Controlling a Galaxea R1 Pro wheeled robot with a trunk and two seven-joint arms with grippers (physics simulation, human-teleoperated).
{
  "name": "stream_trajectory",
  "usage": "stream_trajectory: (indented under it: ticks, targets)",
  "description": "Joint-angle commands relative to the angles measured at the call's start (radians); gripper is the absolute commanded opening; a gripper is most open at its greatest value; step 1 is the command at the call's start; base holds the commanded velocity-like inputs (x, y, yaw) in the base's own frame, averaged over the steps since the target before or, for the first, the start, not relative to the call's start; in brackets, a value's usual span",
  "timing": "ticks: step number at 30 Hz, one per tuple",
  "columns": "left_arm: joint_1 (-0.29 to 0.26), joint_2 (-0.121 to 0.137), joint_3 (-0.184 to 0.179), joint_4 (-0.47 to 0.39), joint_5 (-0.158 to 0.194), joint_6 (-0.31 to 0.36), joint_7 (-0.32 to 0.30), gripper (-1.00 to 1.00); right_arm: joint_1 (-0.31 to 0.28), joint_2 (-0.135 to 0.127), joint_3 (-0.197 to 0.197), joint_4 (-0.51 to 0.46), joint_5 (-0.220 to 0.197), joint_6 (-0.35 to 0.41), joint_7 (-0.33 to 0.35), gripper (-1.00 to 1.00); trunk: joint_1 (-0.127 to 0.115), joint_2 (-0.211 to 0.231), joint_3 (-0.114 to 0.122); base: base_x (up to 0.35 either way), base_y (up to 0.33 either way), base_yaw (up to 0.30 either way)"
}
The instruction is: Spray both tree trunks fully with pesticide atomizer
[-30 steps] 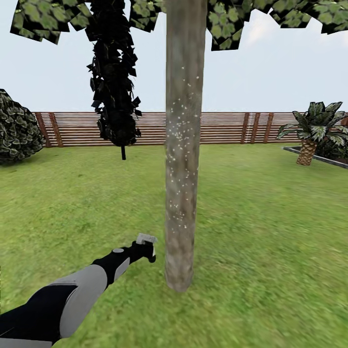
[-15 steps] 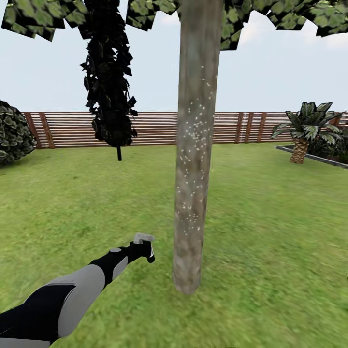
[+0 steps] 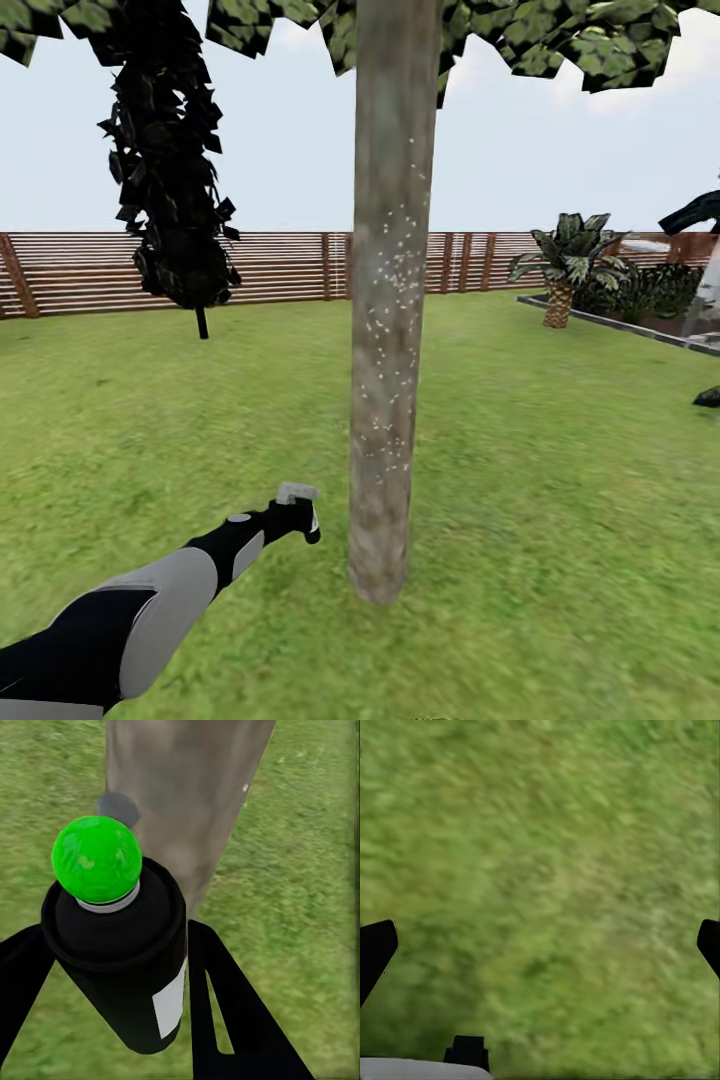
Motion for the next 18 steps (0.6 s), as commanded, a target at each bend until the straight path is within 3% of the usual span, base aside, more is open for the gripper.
stream_trajectory:
  ticks: [1, 5, 18]
  targets:
    - [0.0, 0.0, 0.001, 0.0, 0.0, 0.0, 0.0, -1.0, 0.0, 0.0, 0.0, 0.0, 0.0, 0.0, 0.0, 1.0, 0.0, 0.0, 0.0, 0.0, 0.35, -0.294]
    - [0.0, 0.0, 0.0, 0.0, 0.0, 0.0, 0.0, -1.0, 0.0, 0.0, 0.0, 0.0, 0.0, 0.0, 0.0, 1.0, 0.0, 0.0, 0.0, 0.0, 0.35, -0.272]
    - [0.0, 0.0, 0.0, 0.0, 0.0, 0.0, 0.0, -1.0, 0.0, 0.0, 0.0, -0.001, 0.0, 0.0, 0.0, 1.0, 0.0, 0.0, -0.009, 0.0, 0.35, -0.13]
